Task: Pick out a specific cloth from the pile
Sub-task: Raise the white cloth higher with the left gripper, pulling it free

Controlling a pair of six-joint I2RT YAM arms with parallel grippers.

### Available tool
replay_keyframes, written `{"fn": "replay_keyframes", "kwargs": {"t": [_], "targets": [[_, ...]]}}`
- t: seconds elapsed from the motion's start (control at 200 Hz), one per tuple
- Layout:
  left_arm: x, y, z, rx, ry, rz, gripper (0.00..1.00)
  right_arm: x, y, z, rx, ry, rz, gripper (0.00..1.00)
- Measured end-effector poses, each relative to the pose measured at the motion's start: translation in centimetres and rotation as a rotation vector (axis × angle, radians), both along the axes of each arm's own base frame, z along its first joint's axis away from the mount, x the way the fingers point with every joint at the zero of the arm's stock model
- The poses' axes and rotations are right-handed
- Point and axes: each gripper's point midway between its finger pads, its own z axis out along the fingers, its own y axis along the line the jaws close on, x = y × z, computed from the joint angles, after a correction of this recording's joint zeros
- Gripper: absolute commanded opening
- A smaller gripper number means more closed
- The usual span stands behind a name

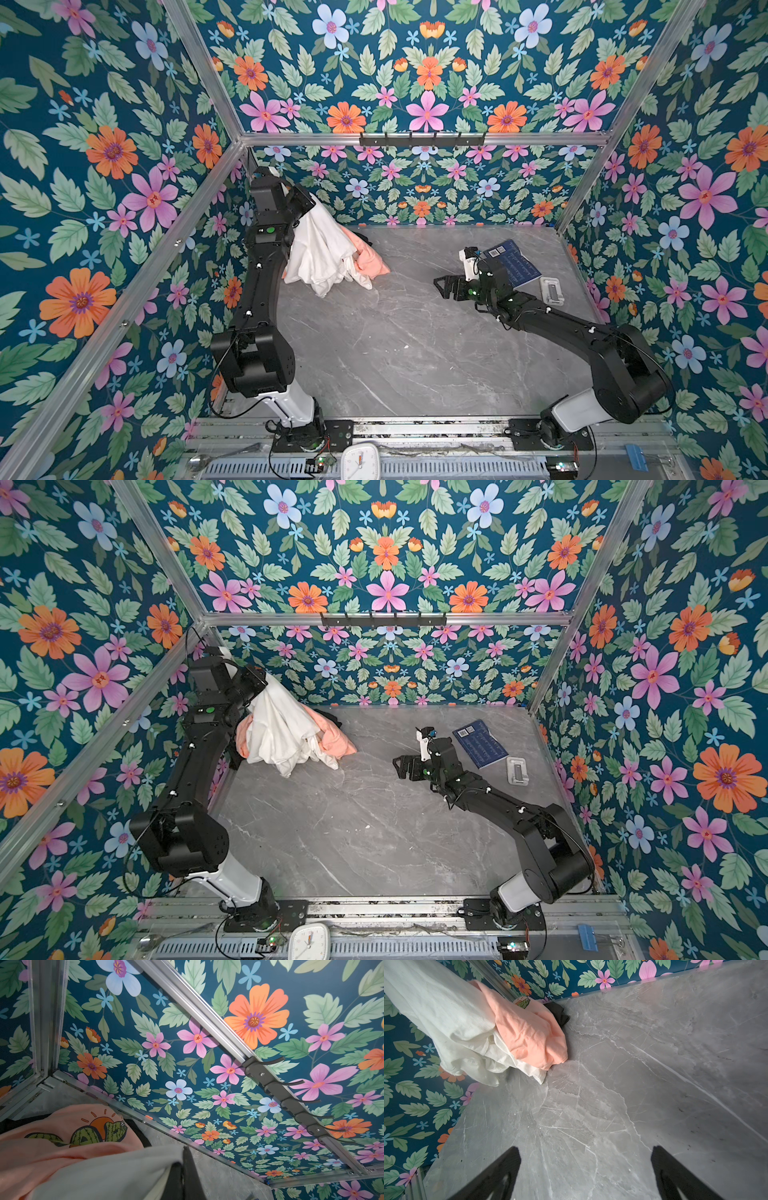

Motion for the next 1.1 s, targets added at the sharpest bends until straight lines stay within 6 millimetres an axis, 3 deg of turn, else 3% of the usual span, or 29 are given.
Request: {"fn": "replay_keyframes", "kwargs": {"t": [0.65,1.1], "targets": [[-0.5,-0.1,2.5,0.003,-0.051,-0.003,0.00,-0.2,0.0,0.5,-0.001,-0.010,0.001,0.99],[-0.9,-0.3,4.1,-0.004,-0.080,-0.010,0.00,0.4,0.4,1.9,0.007,-0.044,0.011,0.99]]}}
